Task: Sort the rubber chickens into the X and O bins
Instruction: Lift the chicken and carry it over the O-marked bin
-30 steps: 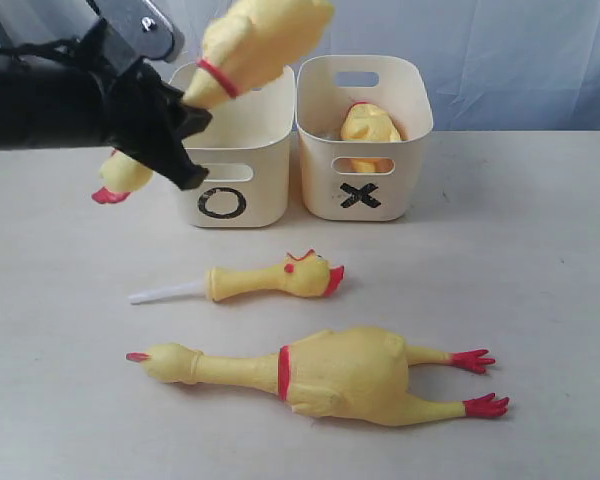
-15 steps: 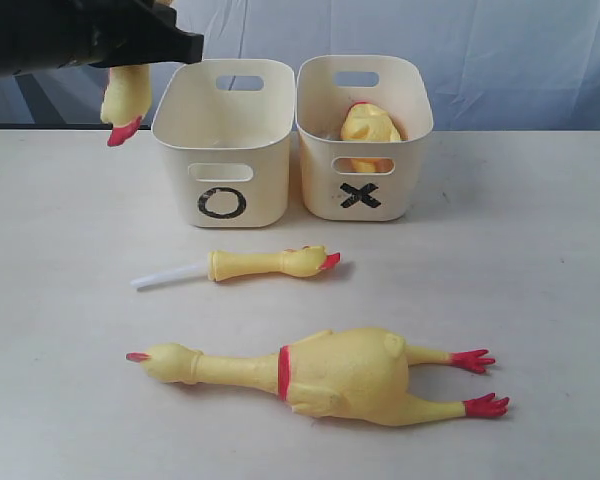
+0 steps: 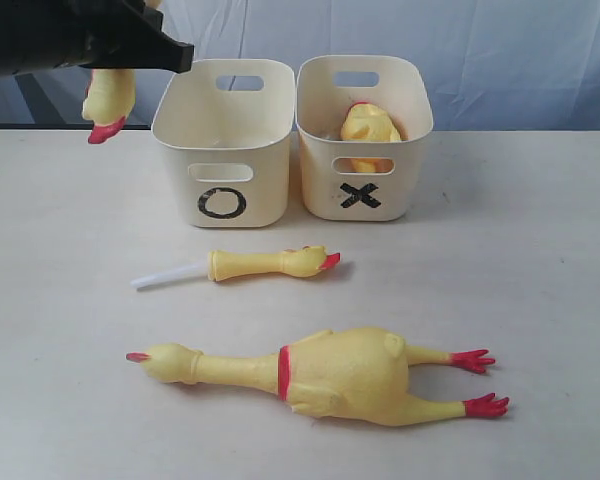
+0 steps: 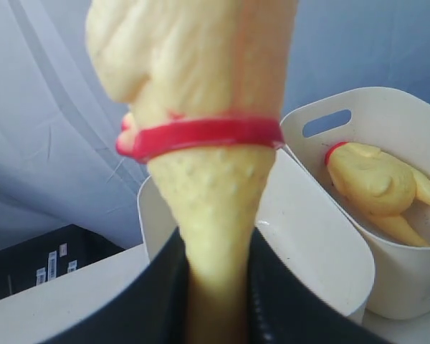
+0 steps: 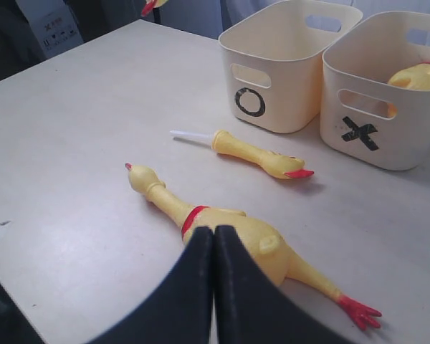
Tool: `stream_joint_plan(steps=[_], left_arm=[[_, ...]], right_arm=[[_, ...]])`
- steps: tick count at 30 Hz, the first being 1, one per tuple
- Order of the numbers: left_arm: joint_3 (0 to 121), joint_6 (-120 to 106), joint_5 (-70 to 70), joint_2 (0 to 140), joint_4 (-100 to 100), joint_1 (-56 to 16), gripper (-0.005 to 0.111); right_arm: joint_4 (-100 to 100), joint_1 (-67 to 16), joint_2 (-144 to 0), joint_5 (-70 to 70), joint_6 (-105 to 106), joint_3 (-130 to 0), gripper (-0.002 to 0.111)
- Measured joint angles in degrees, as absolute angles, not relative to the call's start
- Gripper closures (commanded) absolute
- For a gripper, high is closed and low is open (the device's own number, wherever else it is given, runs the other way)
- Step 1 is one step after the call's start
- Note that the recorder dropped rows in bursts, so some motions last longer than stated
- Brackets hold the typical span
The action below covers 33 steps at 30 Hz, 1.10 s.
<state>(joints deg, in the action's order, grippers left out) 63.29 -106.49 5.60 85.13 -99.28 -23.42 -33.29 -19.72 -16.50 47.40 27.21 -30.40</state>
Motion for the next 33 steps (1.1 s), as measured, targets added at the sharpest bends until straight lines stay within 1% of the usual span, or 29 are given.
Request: stream_joint_plan(steps=[11,14,17,19,22,25,33], left_arm=[[63.3,-106.8,5.4,85.1,-99.4,-23.4,0.107],[63.3,-102.6,4.2,85.1,-96.8,-23.4,0.107],[63.3,-87.0,1.3,85.1,-83.3,-23.4,0.107],[63.3,-71.2,-0.4,85.1,-69.0,-23.4,0.107],[63.3,-52.9,-3.1,85.1,-53.7,-23.4,0.107],[63.3,-46.3,-5.7,85.1,-46.8,-23.3,0.107],[63.7,-37.2,-16.1,85.2,-38.7,-22.3,0.107]], right_arm=[[-33.4,-19.7,-16.5,47.1,27.2,-30.4,0.109],[-33.7,-19.7,-16.5,46.7,27.2,-30.4,0.109],[-33.9,-19.7,-16.5,46.4,27.2,-30.4,0.109],[-33.9,-19.7,-16.5,46.3,27.2,-30.4,0.109],[-34.2,-19.7,-16.5,46.3,27.2,-30.4,0.109],[-34.4,-19.7,-16.5,46.2,27.2,-30.4,0.109],[-34.4,-19.7,-16.5,46.2,27.2,-30.4,0.109]])
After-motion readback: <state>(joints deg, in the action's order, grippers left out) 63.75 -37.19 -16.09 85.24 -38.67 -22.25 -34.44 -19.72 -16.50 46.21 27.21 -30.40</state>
